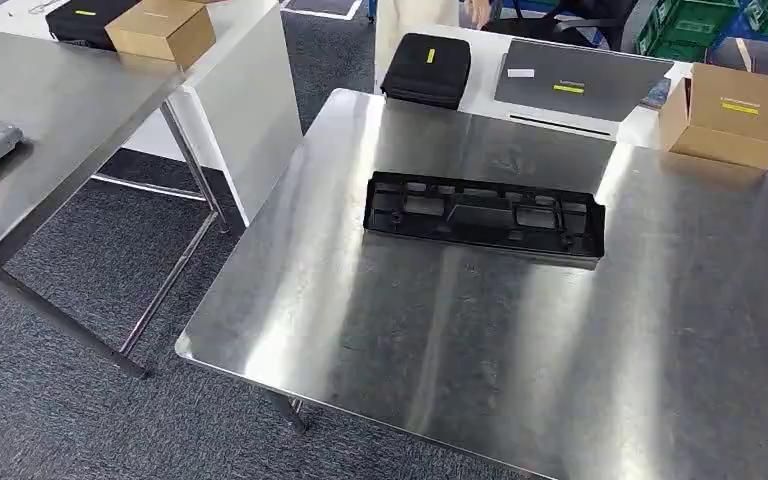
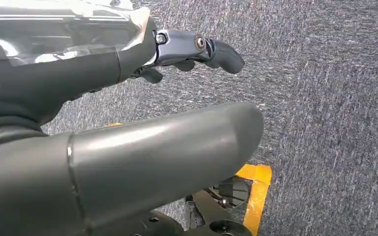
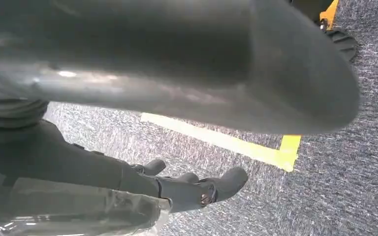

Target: Take the parts from the cabinet and place them on the table.

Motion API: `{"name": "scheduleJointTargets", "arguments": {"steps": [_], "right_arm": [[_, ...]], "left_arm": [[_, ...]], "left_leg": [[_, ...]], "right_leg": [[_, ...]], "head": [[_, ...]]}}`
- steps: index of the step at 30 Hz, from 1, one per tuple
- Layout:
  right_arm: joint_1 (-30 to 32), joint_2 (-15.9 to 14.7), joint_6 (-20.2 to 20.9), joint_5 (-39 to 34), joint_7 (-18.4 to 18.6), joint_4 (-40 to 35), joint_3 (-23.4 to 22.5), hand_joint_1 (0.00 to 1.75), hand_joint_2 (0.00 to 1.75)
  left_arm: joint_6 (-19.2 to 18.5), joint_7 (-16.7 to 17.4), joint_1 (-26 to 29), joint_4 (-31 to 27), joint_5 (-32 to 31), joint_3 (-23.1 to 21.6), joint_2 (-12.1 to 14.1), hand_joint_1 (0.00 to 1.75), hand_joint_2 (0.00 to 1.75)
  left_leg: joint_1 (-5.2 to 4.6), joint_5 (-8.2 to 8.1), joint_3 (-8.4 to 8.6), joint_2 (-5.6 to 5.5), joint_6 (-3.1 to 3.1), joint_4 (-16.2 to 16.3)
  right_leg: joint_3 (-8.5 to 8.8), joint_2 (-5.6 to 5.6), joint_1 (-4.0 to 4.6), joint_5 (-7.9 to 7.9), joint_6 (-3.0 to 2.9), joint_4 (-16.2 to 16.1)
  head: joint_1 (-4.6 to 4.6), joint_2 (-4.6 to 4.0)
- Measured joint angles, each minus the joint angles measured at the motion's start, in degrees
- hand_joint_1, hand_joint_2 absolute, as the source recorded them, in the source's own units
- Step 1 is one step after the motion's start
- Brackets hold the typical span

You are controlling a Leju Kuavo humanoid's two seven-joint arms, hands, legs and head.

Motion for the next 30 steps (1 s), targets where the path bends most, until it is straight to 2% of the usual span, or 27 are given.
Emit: {"name": "scheduleJointTargets", "arguments": {"steps": [6,13,14,16,17,18,19,20,21,22,23,25,26,27,28,29,30], "right_arm": [[0.0,-0.04,-0.61,-0.04,-0.59,0.0,0.02,0.0,0.0],[0.0,0.02,-2.25,0.48,0.5,0.0,0.63,0.0,0.0],[0.0,0.24,-2.25,0.48,0.52,0.02,0.66,0.0,0.0],[-0.1,0.37,-2.25,0.48,0.55,0.02,0.81,0.0,0.0],[-0.04,0.33,-2.27,0.48,0.55,0.02,0.85,0.0,0.0],[-0.05,0.22,-2.27,0.48,0.55,0.02,0.85,0.0,0.0],[-0.05,0.33,-2.27,0.46,0.55,0.02,0.85,0.0,0.0],[0.0,0.35,-2.27,0.07,0.55,0.02,0.85,0.0,0.0],[0.09,0.35,-2.27,-0.37,0.52,0.02,0.85,0.0,0.0],[0.17,0.33,-2.27,-0.87,0.5,0.02,0.83,0.0,0.0],[0.18,0.28,-2.3,-0.96,0.48,0.02,0.83,0.0,0.0],[0.08,0.07,-2.38,-1.01,0.5,0.02,0.83,0.0,0.0],[0.02,0.04,-2.4,-0.96,0.52,0.02,0.83,0.0,0.0],[-0.14,0.48,-2.4,-0.94,0.59,0.13,0.83,0.0,0.0],[-0.03,0.28,-2.43,-0.94,0.68,0.11,0.83,0.0,0.0],[-0.06,0.26,-2.45,-0.94,0.87,0.11,0.83,0.0,0.0],[-0.08,0.31,-2.58,-0.96,0.94,0.11,0.83,0.0,0.0]], "left_arm": [[0.02,0.0,0.0,0.0,-0.06,0.02,0.02,0.0,0.0],[-0.35,0.13,-0.01,0.0,-0.13,0.02,0.02,0.0,0.0],[-0.63,0.13,0.0,0.0,-0.04,0.04,0.13,0.0,0.0],[-0.9,0.09,-0.11,-0.02,0.28,0.04,0.15,0.0,0.0],[-1.03,0.07,-0.08,0.0,0.28,0.04,0.05,0.0,0.0],[-1.05,0.04,-0.08,0.0,0.28,0.04,0.04,0.0,0.0],[-1.09,0.04,-0.08,0.0,0.28,0.04,0.11,0.0,0.0],[-1.09,0.02,-0.07,0.0,0.28,0.04,0.11,0.0,0.0],[-1.11,-0.02,-0.06,0.0,0.31,0.07,0.09,0.0,0.0],[-1.14,-0.11,-0.05,0.0,0.31,0.07,0.09,0.0,0.0],[-1.25,-0.18,-0.04,0.0,0.37,0.07,0.09,0.0,0.0],[-1.55,-0.24,-0.03,0.0,0.35,0.07,0.07,0.0,0.0],[-1.66,-0.26,-0.03,0.0,0.33,0.07,0.07,0.0,0.0],[-1.66,-0.26,-0.09,-0.02,0.31,0.07,0.24,0.0,0.0],[-1.68,-0.26,-0.13,0.0,0.28,0.07,0.17,0.0,0.0],[-1.71,-0.33,-0.14,0.0,0.26,0.07,0.15,0.0,0.0],[-1.7,-0.33,-0.17,0.0,0.24,0.07,0.18,0.0,0.0]], "left_leg": [[0.0,0.0,0.0,0.0,0.0,0.0],[-0.07,-0.07,0.0,0.0,0.06,0.11],[-0.25,-0.27,-0.03,-0.02,0.68,0.45],[-0.01,0.67,0.16,0.01,1.28,-0.73],[0.63,1.25,0.81,0.42,1.45,-1.57],[0.6,1.65,0.82,0.4,1.81,-1.69],[0.64,1.64,0.72,0.52,1.8,-1.68],[0.62,1.63,0.69,0.64,1.8,-1.67],[0.61,1.6,0.64,0.65,1.76,-1.62],[0.61,1.52,0.69,0.64,1.64,-1.61],[0.72,1.38,0.81,0.62,1.43,-1.59],[1.33,0.71,1.23,0.48,0.43,-1.22],[1.44,0.14,1.3,0.41,-0.3,-0.71],[1.22,-0.45,0.26,0.27,-1.14,-0.13],[0.92,-0.76,0.52,0.22,-1.5,0.26],[0.92,-1.1,0.48,0.11,-1.88,0.69],[0.95,-1.15,0.34,0.02,-1.94,0.76]], "right_leg": [[0.0,0.0,0.0,0.0,0.0,0.0],[0.02,0.0,-0.08,0.08,0.05,-0.14],[0.08,-0.02,-1.49,0.38,0.5,-0.57],[0.45,-0.01,-0.73,0.63,0.93,-0.97],[-0.44,-0.11,-0.81,0.0,0.71,0.09],[-1.71,-0.04,-0.61,-1.67,0.14,3.01],[-3.97,-0.02,-0.64,-3.74,-0.36,7.6],[-6.76,0.0,-0.66,-5.87,-0.61,13.29],[-8.79,0.01,-0.57,-6.95,-0.5,17.43],[-9.65,0.0,-0.59,-6.72,-0.11,18.97],[-9.08,-0.01,-0.75,-5.63,0.47,17.69],[-4.15,-0.13,-1.29,-1.21,2.13,8.03],[-1.49,-0.35,-1.67,0.27,2.71,2.75],[-0.27,0.36,-0.8,-0.63,1.98,2.8],[-1.18,0.61,-0.79,-0.4,1.35,3.51],[-1.2,0.6,-1.04,-1.64,0.17,3.01],[-1.41,0.64,-1.17,-1.74,-0.27,3.49]], "head": [[0.0,0.0],[0.0,0.0],[-0.09,0.0],[-0.04,0.0],[0.0,0.0],[0.13,0.0],[0.41,0.0],[0.41,0.0],[0.35,0.0],[0.39,0.0],[0.37,0.0],[0.39,0.0],[0.48,0.0],[0.96,0.0],[0.9,0.0],[0.9,0.0],[0.7,0.0]]}}
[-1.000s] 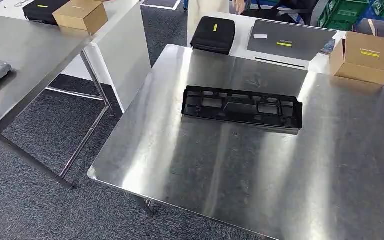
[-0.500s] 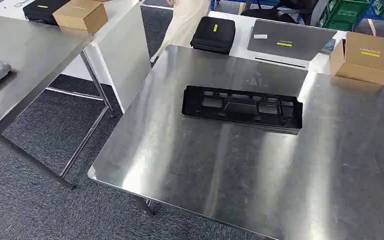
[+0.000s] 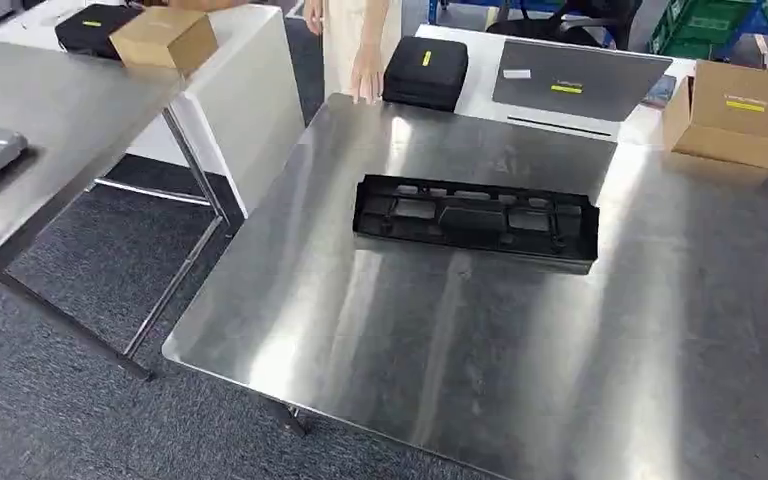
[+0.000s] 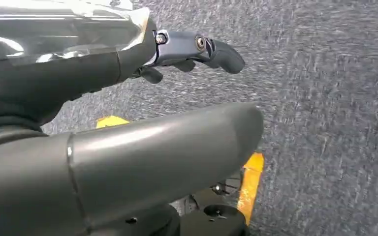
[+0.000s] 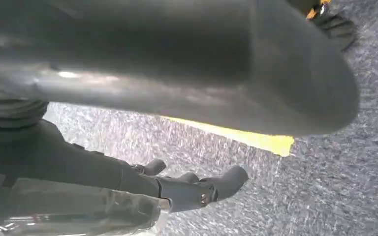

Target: Take the parts from the cabinet and place them on the table.

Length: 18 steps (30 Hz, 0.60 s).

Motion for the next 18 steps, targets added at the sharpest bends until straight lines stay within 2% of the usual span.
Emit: {"name": "scheduleJointTargets", "arguments": {"steps": [1,2,3,5,6,7,8,9,10,11,12,13,15,16,17,18], "right_arm": [[-0.08,0.0,-0.07,0.0,0.04,0.0,0.0,0.0,0.0],[0.01,0.02,-0.15,0.0,0.09,0.0,0.0,0.0,0.0],[0.02,0.02,-0.17,-0.02,0.11,0.0,0.0,0.0,0.0],[-0.03,0.0,-0.22,-0.07,0.11,0.0,0.0,0.0,0.0],[-0.04,0.0,-0.22,-0.07,0.13,0.0,0.0,0.0,0.0],[-0.03,0.0,-0.22,-0.09,0.2,0.0,0.0,0.0,0.0],[0.02,0.0,-0.22,-0.13,0.28,0.0,0.0,0.0,0.0],[0.07,0.0,-0.22,-0.26,0.39,0.0,-0.02,0.0,0.0],[0.05,0.0,-0.22,-0.37,0.5,0.0,-0.02,0.0,0.0],[0.01,0.06,-0.22,-0.44,0.52,0.0,-0.02,0.0,0.0],[0.01,0.39,-0.22,-0.48,0.55,0.04,-0.02,0.0,0.0],[-0.02,0.51,-0.22,-0.52,0.55,0.04,-0.04,0.0,0.0],[-0.01,0.41,-0.24,-0.61,0.66,0.04,-0.07,0.0,0.0],[-0.01,0.52,-0.24,-0.66,0.68,0.04,-0.07,0.0,0.0],[-0.01,0.44,-0.31,-0.74,0.68,0.04,-0.09,0.0,0.0],[0.05,0.26,-0.31,-0.74,0.7,0.04,-0.09,0.0,0.0]], "left_arm": [[-0.02,0.0,0.01,0.0,-0.02,0.0,0.02,0.0,0.0],[-0.02,0.0,0.0,0.0,-0.04,0.0,0.09,0.0,0.0],[-0.09,0.0,-0.05,0.0,-0.07,0.0,0.09,0.0,0.0],[-0.11,-0.04,-0.06,0.0,-0.15,0.0,0.09,0.0,0.0],[-0.13,-0.04,0.01,0.0,-0.15,0.0,0.07,0.0,0.0],[-0.18,-0.04,0.06,0.0,-0.15,0.0,0.04,0.0,0.0],[-0.2,-0.04,0.07,0.0,-0.22,0.0,0.04,0.0,0.0],[-0.24,-0.04,0.06,0.0,-0.33,0.0,0.04,0.0,0.0],[-0.37,-0.04,0.03,0.0,-0.39,0.0,0.02,0.0,0.0],[-0.46,-0.04,-0.04,-0.02,-0.42,0.0,0.04,0.0,0.0],[-0.46,-0.07,-0.13,-0.04,-0.48,0.0,0.37,0.0,0.0],[-0.52,-0.09,-0.09,-0.04,-0.5,0.0,0.37,0.0,0.0],[-0.63,-0.13,-0.21,-0.04,-0.55,-0.02,0.37,0.0,0.0],[-0.66,-0.15,-0.2,-0.04,-0.57,0.0,0.39,0.0,0.0],[-0.7,-0.17,-0.19,-0.04,-0.59,0.0,0.33,0.0,0.0],[-0.74,-0.24,-0.21,-0.04,-0.68,0.0,0.33,0.0,0.0]], "left_leg": [[0.42,-0.31,-0.04,-0.03,-0.19,0.25],[0.66,-0.91,-0.16,0.0,-0.44,0.82],[0.65,-2.83,-1.35,0.02,-0.46,3.22],[0.56,-7.7,-6.14,0.0,-0.56,12.35],[0.55,-8.97,-8.21,0.0,-0.44,16.05],[0.43,-8.96,-9.8,0.0,-0.14,18.44],[0.23,-7.45,-9.8,0.0,0.37,17.84],[-0.11,-5.03,-8.77,-0.02,1.06,15.3],[-0.58,-2.35,-6.85,-0.03,2.05,11.13],[-1.36,-0.05,-4.21,-0.09,3.73,5.84],[-2.07,-0.45,-2.86,-0.09,5.23,2.91],[-2.23,0.77,-3.03,0.43,5.09,3.19],[-2.67,0.77,-3.24,0.32,5.31,2.58],[-2.76,1.34,-3.32,0.25,5.4,2.01],[-1.74,2.71,-3.04,0.41,5.29,0.49],[-1.78,3.38,-3.15,0.51,4.96,-0.04]], "right_leg": [[-0.08,0.04,-0.18,-0.09,-0.56,0.05],[-0.07,0.02,-0.12,-0.07,-1.0,-0.03],[-0.16,-0.03,0.1,0.01,-1.31,-0.03],[-0.71,-0.11,0.62,0.21,-1.83,-0.01],[-0.96,-0.14,0.93,0.38,-2.12,-0.01],[-1.21,-0.14,1.34,0.5,-2.3,0.0],[-1.31,-0.14,1.68,0.67,-2.57,0.0],[-1.39,-0.12,2.05,0.75,-2.69,-0.01],[-1.48,-0.07,2.55,0.94,-2.98,-0.03],[-1.54,-0.02,2.72,1.14,-3.25,-0.05],[-1.53,-0.01,2.55,1.33,-3.32,-0.04],[-1.53,-0.04,3.01,1.58,-3.08,-0.26],[-1.67,-0.22,2.41,2.06,-2.54,-0.28],[-1.68,-0.24,2.62,2.52,-2.11,-0.6],[-2.07,-0.33,2.97,2.58,-2.05,-0.37],[-3.01,-0.29,2.9,1.13,-2.11,1.12]], "head": [[-0.43,0.0],[-0.37,0.0],[-0.46,0.0],[-0.55,0.0],[-0.57,0.0],[-0.57,0.0],[-0.54,0.0],[-0.57,0.0],[-0.57,0.0],[-0.55,0.0],[-0.39,0.0],[-0.09,0.0],[-0.44,0.0],[-0.39,0.0],[-0.44,0.0],[-0.24,0.0]]}}
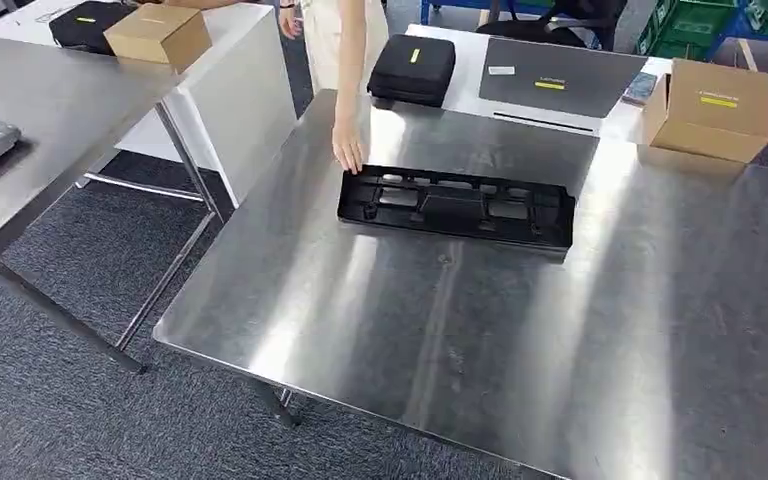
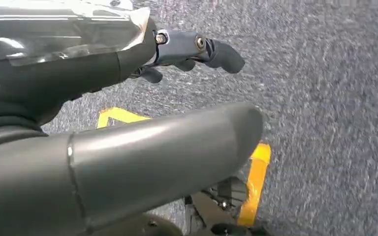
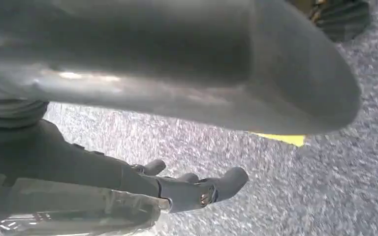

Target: Take the parts from the cabinet and place them on the table.

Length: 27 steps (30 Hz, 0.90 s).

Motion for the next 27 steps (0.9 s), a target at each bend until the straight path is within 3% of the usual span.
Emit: {"name": "scheduleJointTargets", "arguments": {"steps": [1,2,4,5,6,8,9,10,11,12,13,14,16,18,19,20,21,23,24,25,27], "right_arm": [[-0.02,0.06,0.0,0.0,0.0,0.02,0.0,0.0,0.0],[-0.01,0.04,0.0,-0.02,0.0,0.02,0.0,0.0,0.0],[0.02,-0.13,0.0,-0.04,0.02,0.02,-0.02,0.0,0.0],[0.06,-0.18,0.0,-0.04,0.02,0.02,-0.02,0.0,0.0],[0.06,-0.27,0.0,-0.09,0.02,0.02,-0.02,0.0,0.0],[-0.01,-0.4,0.0,-0.13,0.02,0.0,-0.04,0.0,0.0],[-0.08,-0.35,0.0,-0.13,0.02,0.02,-0.02,0.0,0.0],[-0.13,-0.18,0.0,-0.13,0.0,0.02,-0.04,0.0,0.0],[-0.09,-0.22,0.0,-0.13,0.0,0.02,-0.04,0.0,0.0],[-0.01,-0.24,0.0,-0.13,0.0,0.02,-0.04,0.0,0.0],[0.05,-0.26,0.0,-0.13,0.0,0.02,-0.04,0.0,0.0],[0.03,-0.22,0.0,-0.15,0.0,0.02,-0.04,0.0,0.0],[-0.06,-0.24,0.0,-0.18,0.0,0.02,-0.04,0.0,0.0],[0.0,-0.24,0.0,-0.17,0.0,0.02,-0.04,0.0,0.0],[0.04,-0.24,0.0,-0.17,0.0,0.02,-0.04,0.0,0.0],[0.05,-0.24,0.0,-0.17,0.0,0.02,-0.04,0.0,0.0],[0.04,-0.24,0.0,-0.17,0.0,0.02,-0.04,0.0,0.0],[0.01,-0.22,0.0,-0.17,0.0,0.02,-0.04,0.0,0.0],[0.0,-0.18,0.0,-0.17,0.0,0.02,-0.04,0.0,0.0],[-0.02,-0.16,0.02,-0.17,0.0,0.02,-0.04,0.0,0.0],[-0.12,-0.2,0.02,-0.17,0.0,0.02,-0.04,0.0,0.0]], "left_arm": [[-0.04,0.0,-0.02,0.0,-0.07,0.0,0.02,0.0,0.0],[-0.15,0.0,0.01,0.0,-0.11,0.0,0.0,0.0,0.0],[-0.28,0.0,0.21,0.0,-0.15,0.0,-0.11,0.0,0.0],[-0.31,0.0,0.27,0.02,-0.15,0.0,-0.13,0.0,0.0],[-0.31,0.0,0.27,0.02,-0.2,0.0,-0.15,0.0,0.0],[-0.31,0.0,0.21,0.02,-0.22,0.0,-0.15,0.0,0.0],[-0.37,0.0,0.18,0.0,-0.22,0.0,-0.11,0.0,0.0],[-0.39,-0.02,0.11,0.0,-0.22,0.0,-0.04,0.0,0.0],[-0.39,-0.07,0.12,0.0,-0.18,0.0,-0.11,0.0,0.0],[-0.42,-0.11,0.1,0.02,-0.04,0.0,-0.11,0.0,0.0],[-0.42,-0.11,0.14,0.02,-0.04,0.0,-0.11,0.0,0.0],[-0.41,-0.11,0.15,0.02,-0.02,0.0,-0.06,0.0,0.0],[-0.42,-0.13,0.12,0.02,-0.02,0.0,-0.04,0.0,0.0],[-0.42,-0.15,0.14,0.02,-0.02,0.0,-0.04,0.0,0.0],[-0.42,-0.15,0.17,0.02,-0.02,0.0,-0.04,0.0,0.0],[-0.42,-0.15,0.22,0.02,-0.04,0.0,-0.04,0.0,0.0],[-0.42,-0.15,0.24,0.02,-0.02,0.0,-0.04,0.0,0.0],[-0.42,-0.15,0.2,0.02,-0.02,0.0,-0.04,0.0,0.0],[-0.42,-0.15,0.1,0.02,0.0,0.0,-0.02,0.0,0.0],[-0.42,-0.15,-0.06,0.02,0.04,0.0,-0.02,0.0,0.0],[-0.41,-0.2,-0.03,0.02,0.15,0.0,-0.04,0.0,0.0]], "left_leg": [[-0.02,0.52,-0.6,0.05,0.19,-0.05],[0.01,0.82,-1.03,0.12,-0.15,-0.04],[0.02,1.35,-1.93,0.39,-0.53,0.09],[0.17,1.56,-2.2,0.46,-0.8,0.14],[0.36,1.72,-2.39,0.46,-1.04,0.29],[0.85,1.56,-2.95,0.45,-1.52,1.38],[0.83,1.31,-3.37,0.51,-2.03,2.13],[0.41,1.14,-3.61,0.41,-2.46,2.55],[0.35,1.29,-3.8,0.28,-2.71,2.64],[0.39,1.46,-3.82,0.24,-2.96,2.65],[0.53,1.62,-3.89,0.24,-3.18,2.58],[0.76,1.36,-4.29,0.11,-3.36,2.94],[0.98,-2.58,-5.96,-0.19,-4.09,6.94],[1.16,-7.29,-9.72,-0.27,-4.55,15.67],[1.3,-8.38,-11.08,-0.27,-4.63,18.85],[1.39,-8.28,-11.45,-0.26,-4.63,20.1],[1.42,-6.67,-10.33,-0.27,-4.51,18.32],[1.43,-2.59,-5.93,-0.27,-4.13,10.58],[1.43,-0.2,-2.04,-0.36,-3.71,4.0],[1.19,-1.1,-1.38,-0.59,-3.68,2.25],[0.67,-0.48,-1.94,-0.61,-3.41,2.48]], "right_leg": [[-1.42,-0.01,-0.1,-2.38,-0.36,3.4],[-2.99,-0.02,-0.39,-4.6,-0.45,7.63],[-5.13,-0.05,-0.97,-7.71,0.17,14.9],[-4.21,-0.07,-1.28,-7.58,0.82,14.53],[-1.93,-0.1,-1.57,-6.62,1.67,11.58],[5.32,-0.35,-2.41,-3.26,3.54,0.11],[6.78,-0.31,-2.52,-4.05,3.34,-2.77],[6.48,-0.03,-1.89,-3.46,2.83,-2.84],[6.3,0.02,-1.89,-3.38,1.85,-2.42],[5.95,-0.03,-1.81,-3.28,1.6,-2.39],[5.96,-0.02,-1.88,-3.13,1.25,-2.41],[6.03,-0.06,-2.53,-2.77,0.7,-2.55],[5.68,-0.11,-2.46,-2.24,-0.17,-2.53],[4.95,-0.22,-2.27,-1.86,-0.69,-2.49],[4.67,-0.3,-2.19,-1.7,-0.82,-2.48],[4.42,-0.31,-2.15,-1.55,-0.69,-2.46],[4.27,-0.3,-2.13,-1.36,-0.69,-2.46],[4.2,-0.25,-2.17,-1.15,-0.37,-2.47],[4.21,-0.22,-2.19,-0.95,-0.06,-2.49],[4.07,-0.27,-1.84,-0.77,0.27,-2.41],[3.78,-0.3,-1.86,-0.38,0.88,-2.45]], "head": [[0.11,0.0],[0.24,0.0],[0.23,0.0],[0.24,0.0],[0.19,0.0],[0.21,0.0],[0.39,0.0],[0.54,0.0],[0.32,0.0],[0.21,0.0],[0.21,0.0],[0.26,0.0],[-0.14,0.0],[-0.2,0.0],[-0.2,0.0],[-0.16,0.0],[-0.22,0.0],[-0.2,0.0],[-0.22,0.0],[-0.16,0.0],[-0.18,0.0]]}}
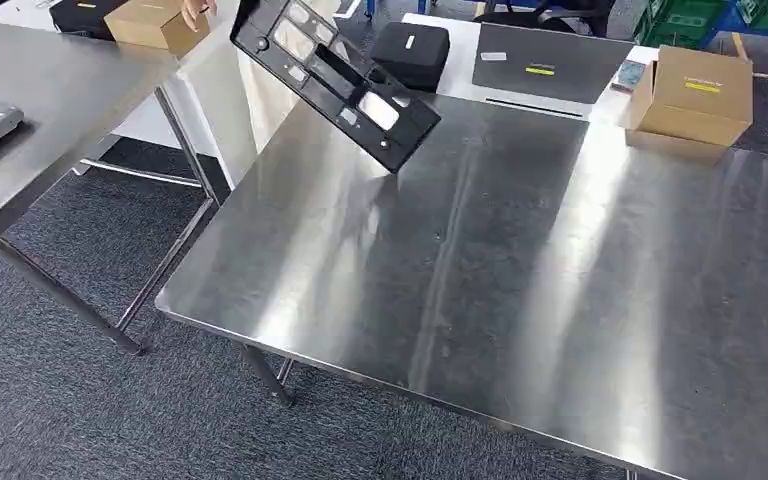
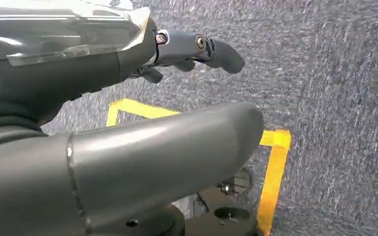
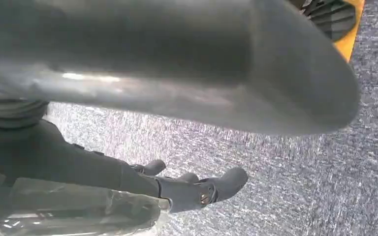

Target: Take the parts from the cabinet and place them on the table.

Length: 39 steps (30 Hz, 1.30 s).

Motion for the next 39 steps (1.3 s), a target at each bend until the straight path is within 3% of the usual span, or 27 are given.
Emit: {"name": "scheduleJointTargets", "arguments": {"steps": [1,3,5,6,8,9,10,12,13,14,17,18,19,20,22,23,24,26,28,29,30,31,33,34,35,37,39], "right_arm": [[0.0,0.0,0.0,0.0,0.0,0.0,0.0,0.0,0.0],[0.05,0.04,0.0,0.0,0.0,0.0,0.0,0.0,0.0],[0.07,0.02,0.0,0.04,-0.04,0.0,0.0,0.0,0.0],[0.08,0.06,0.0,0.09,-0.04,0.0,0.0,0.0,0.0],[0.13,0.02,0.0,0.17,-0.04,0.0,0.0,0.0,0.0],[0.17,-0.04,0.0,0.2,-0.04,0.0,0.0,0.0,0.0],[0.17,-0.07,0.0,0.24,-0.04,0.0,0.0,0.0,0.0],[0.1,-0.11,0.0,0.33,-0.04,0.0,0.0,0.0,0.0],[-0.02,-0.11,0.0,0.33,-0.04,0.0,0.0,0.0,0.0],[-0.07,-0.2,0.0,0.33,-0.04,0.0,0.0,0.0,0.0],[0.02,-0.17,0.0,0.37,-0.07,0.0,0.0,0.0,0.0],[0.04,-0.13,0.0,0.44,-0.07,0.02,0.02,0.0,0.0],[-0.06,0.0,0.0,0.48,-0.09,0.0,0.02,0.0,0.0],[-0.09,-0.07,-0.09,0.63,-0.13,0.0,0.02,0.0,0.0],[-0.06,-0.07,-0.28,1.14,-0.24,0.0,0.02,0.0,0.0],[0.05,-0.07,-0.41,1.31,-0.24,0.0,0.02,0.0,0.0],[0.13,-0.07,-0.53,1.38,-0.24,0.0,0.02,0.0,0.0],[0.17,-0.07,-0.74,1.44,-0.24,0.0,0.04,0.0,0.0],[0.06,0.0,-0.94,1.49,-0.24,0.0,0.07,0.0,0.0],[0.01,-0.15,-1.07,1.51,-0.24,-0.04,0.09,0.0,0.0],[-0.11,-0.06,-1.07,1.53,-0.24,-0.02,0.11,0.0,0.0],[-0.14,-0.07,-1.2,1.53,-0.24,-0.04,0.13,0.0,1.75],[-0.12,-0.07,-1.33,1.55,-0.15,-0.04,0.13,0.0,1.75],[-0.11,-0.07,-1.49,1.64,-0.04,-0.04,0.13,0.0,1.75],[-0.1,-0.13,-1.7,1.79,0.02,-0.02,0.13,0.0,1.75],[-0.13,0.04,-2.03,2.06,0.26,-0.02,0.17,0.0,1.75],[0.01,0.02,-2.23,2.19,0.44,-0.02,0.2,0.0,1.75]], "left_arm": [[0.0,0.0,0.07,0.0,0.09,0.0,0.0,0.0,0.0],[0.0,0.0,0.04,0.0,0.22,0.04,0.07,0.0,0.0],[0.0,-0.07,-0.08,-0.02,0.42,0.07,0.09,0.0,0.0],[-0.02,-0.07,-0.04,-0.02,0.44,0.11,0.07,0.0,0.0],[-0.04,-0.04,0.05,-0.02,0.57,0.17,0.02,0.0,0.0],[-0.07,-0.04,0.07,0.0,0.57,0.17,0.02,0.0,0.0],[-0.07,-0.04,0.07,-0.02,0.57,0.2,0.02,0.0,0.0],[-0.07,-0.04,0.06,-0.02,0.57,0.2,0.04,0.0,0.0],[-0.07,-0.07,0.05,-0.02,0.57,0.2,0.0,0.0,0.0],[-0.07,-0.04,0.03,-0.02,0.55,0.2,-0.07,0.0,0.0],[-0.07,-0.13,-0.01,-0.02,0.55,0.22,-0.09,0.0,0.0],[-0.07,-0.13,0.02,-0.02,0.55,0.24,-0.04,0.0,0.0],[-0.07,-0.13,0.02,-0.02,0.55,0.31,0.07,0.0,0.0],[-0.04,-0.17,0.04,-0.02,0.55,0.35,0.04,0.0,0.0],[-0.07,-0.17,0.04,-0.02,0.48,0.57,0.07,0.0,0.0],[-0.07,-0.17,0.06,-0.02,0.48,0.7,0.09,0.0,0.0],[-0.07,-0.17,0.11,-0.02,0.48,0.79,0.11,0.0,0.0],[-0.07,-0.17,0.15,-0.02,0.46,0.85,0.13,0.0,0.0],[-0.07,-0.24,0.08,-0.02,0.37,0.87,0.15,0.0,0.0],[-0.07,-0.26,-0.01,-0.02,0.28,0.87,0.04,0.0,0.0],[-0.07,-0.31,-0.12,-0.02,0.28,0.87,0.07,0.0,0.0],[-0.07,-0.33,-0.12,-0.02,0.2,0.9,0.09,0.0,0.0],[-0.07,-0.37,-0.05,-0.02,0.15,0.94,0.09,0.0,0.0],[-0.04,-0.39,-0.06,-0.02,0.15,0.96,0.07,0.0,0.0],[-0.06,-0.48,-0.08,-0.02,0.13,0.98,0.09,0.0,0.0],[-0.02,-0.48,-0.13,-0.02,0.13,1.03,0.13,0.0,0.0],[-0.04,-0.48,-0.11,-0.02,0.04,1.07,0.07,0.0,0.0]], "left_leg": [[-0.27,0.11,-0.12,0.0,0.24,0.1],[0.1,1.67,-0.17,0.45,1.65,-1.19],[-0.13,2.33,-0.92,0.49,2.6,-1.36],[-0.38,2.69,-1.5,0.62,2.75,-1.36],[-0.82,3.35,-2.53,0.83,2.99,-1.26],[-0.92,3.6,-2.82,0.84,2.99,-1.24],[-1.04,3.88,-3.21,0.83,2.96,-1.2],[-1.17,4.23,-3.45,0.78,2.79,-1.13],[-1.21,4.39,-3.1,0.83,2.59,-0.96],[-1.6,4.54,-3.21,0.8,2.31,-0.79],[-1.27,5.17,-3.41,0.78,1.44,-0.92],[-1.43,5.18,-3.71,0.73,1.13,-0.7],[-1.13,4.09,-4.21,0.36,0.65,0.19],[-0.82,1.5,-5.18,0.17,-0.02,2.55],[0.03,-4.25,-9.11,0.06,-1.04,12.32],[0.38,-5.94,-10.76,0.07,-1.41,16.64],[0.75,-6.1,-11.2,0.08,-1.71,18.35],[1.43,-2.75,-7.7,0.12,-2.34,13.2],[2.17,1.48,-1.51,0.09,-3.01,2.76],[2.23,1.03,-0.09,-0.13,-3.39,-0.12],[1.89,1.19,-0.49,-0.55,-2.51,-0.19],[1.64,1.32,-0.95,-0.38,-2.01,0.13],[0.89,1.87,-1.48,-0.37,-0.75,0.14],[1.12,2.63,-1.58,-0.16,0.31,-0.49],[0.94,2.97,-2.0,-0.04,0.93,-0.52],[0.65,3.54,-2.96,0.14,1.68,-0.5],[0.18,4.15,-3.81,0.27,1.99,-0.45]], "right_leg": [[-0.04,0.0,-0.05,0.24,0.36,-0.2],[-0.38,-0.09,-0.06,0.2,1.16,0.23],[-2.79,-0.02,0.13,-3.72,0.12,4.79],[-4.89,-0.03,0.13,-6.69,-0.4,10.35],[-7.35,-0.03,0.17,-9.69,-0.23,17.88],[-6.86,-0.03,0.18,-9.63,0.07,17.89],[-4.38,-0.03,0.36,-8.57,0.6,14.65],[2.55,-0.04,0.63,-5.32,1.22,3.87],[6.12,-0.1,0.8,-4.42,0.77,-2.31],[5.68,0.01,1.34,-3.98,0.08,-2.49],[5.35,-0.01,1.54,-3.37,-0.88,-2.62],[5.36,-0.03,0.49,-2.73,-1.57,-3.06],[5.35,-0.21,0.3,-2.36,-1.7,-3.13],[5.0,-0.22,0.17,-1.97,-2.32,-3.12],[4.21,-0.3,0.18,-1.41,-2.33,-3.04],[3.78,-0.32,0.14,-1.12,-2.2,-3.0],[3.47,-0.32,0.0,-0.93,-1.91,-2.94],[3.05,-0.3,-0.46,-0.74,-1.57,-2.59],[2.83,-0.25,-0.8,-0.75,-1.39,-1.97],[2.45,-0.25,-0.47,-0.88,-0.71,-1.57],[1.98,-0.22,-0.17,-0.82,-0.14,-1.23],[1.53,-0.22,-0.19,-0.46,0.51,-1.29],[1.36,-0.19,-0.15,0.19,1.53,-1.6],[0.98,-0.18,-0.41,-0.25,1.69,-1.14],[-0.22,-0.18,-0.55,-2.08,1.21,0.93],[-3.92,-0.16,-0.41,-6.87,0.35,9.74],[-6.58,-0.13,-0.14,-9.41,0.56,16.9]], "head": [[0.02,0.0],[0.07,0.0],[0.35,0.0],[0.5,0.0],[0.5,0.0],[0.46,0.0],[0.48,0.0],[0.48,0.0],[0.53,0.0],[0.35,0.0],[0.2,0.0],[0.29,0.0],[0.24,0.0],[-0.08,0.0],[-0.06,0.0],[-0.15,0.0],[-0.09,0.0],[-0.11,0.0],[-0.15,0.0],[-0.31,0.0],[-0.26,0.0],[0.15,0.0],[0.13,0.0],[0.18,0.0],[0.24,0.0],[0.9,0.0],[1.01,0.0]]}}
